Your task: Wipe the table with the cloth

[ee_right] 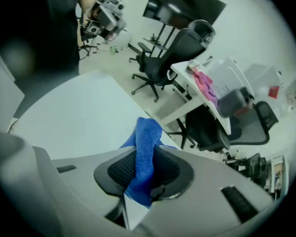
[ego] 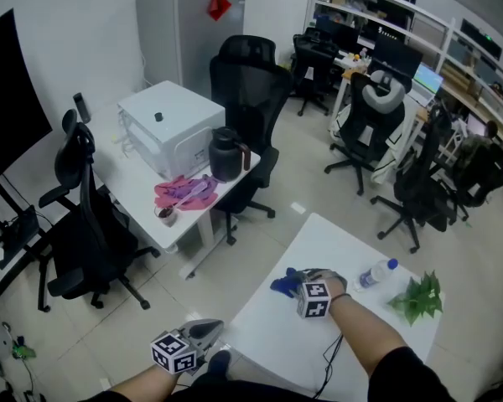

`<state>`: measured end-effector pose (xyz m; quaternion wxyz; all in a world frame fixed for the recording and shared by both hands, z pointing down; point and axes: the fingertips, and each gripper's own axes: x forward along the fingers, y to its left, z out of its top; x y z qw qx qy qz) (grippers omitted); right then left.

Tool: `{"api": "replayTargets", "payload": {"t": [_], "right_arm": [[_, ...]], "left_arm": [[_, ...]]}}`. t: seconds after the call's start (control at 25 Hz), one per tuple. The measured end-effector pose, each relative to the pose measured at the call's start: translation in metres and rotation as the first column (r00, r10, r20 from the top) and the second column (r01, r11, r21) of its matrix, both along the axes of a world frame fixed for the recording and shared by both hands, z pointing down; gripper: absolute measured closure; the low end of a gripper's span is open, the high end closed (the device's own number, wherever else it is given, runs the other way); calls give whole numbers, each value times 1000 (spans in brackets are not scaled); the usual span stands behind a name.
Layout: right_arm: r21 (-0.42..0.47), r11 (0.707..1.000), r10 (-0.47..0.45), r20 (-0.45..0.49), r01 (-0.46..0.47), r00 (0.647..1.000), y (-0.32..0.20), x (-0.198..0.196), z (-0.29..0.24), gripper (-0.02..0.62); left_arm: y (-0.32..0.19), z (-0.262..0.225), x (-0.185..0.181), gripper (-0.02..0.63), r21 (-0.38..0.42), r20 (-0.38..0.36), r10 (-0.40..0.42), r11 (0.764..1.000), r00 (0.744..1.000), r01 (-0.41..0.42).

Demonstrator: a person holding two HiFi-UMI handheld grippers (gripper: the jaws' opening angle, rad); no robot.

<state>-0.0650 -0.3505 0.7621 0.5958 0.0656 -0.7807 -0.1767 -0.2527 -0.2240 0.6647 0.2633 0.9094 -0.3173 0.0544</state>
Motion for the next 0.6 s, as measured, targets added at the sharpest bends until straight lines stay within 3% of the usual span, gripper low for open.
{"api": "replayTargets", "payload": {"t": [0.12,0.2,0.32,0.6], "right_arm": [[38,994,102,-64,-100,993,-35,24,1,509],[29,992,123,-112,-120,986,-37,31,13,509],[17,995,97,-154,-95,983,-26,25,32,509],[-17,999,-34,-103,32,994,39,-28,34,515]], "left_arm": [[3,4,-4,611,-13,2,-10,1000,1000,10],[5,5,-7,611,-17,4,-13,1000,1000,13],[5,6,-13,611,-18,7,-23,1000,1000,23],[6,6,-3,611,-28,-3,2,1000,1000,-3]]}}
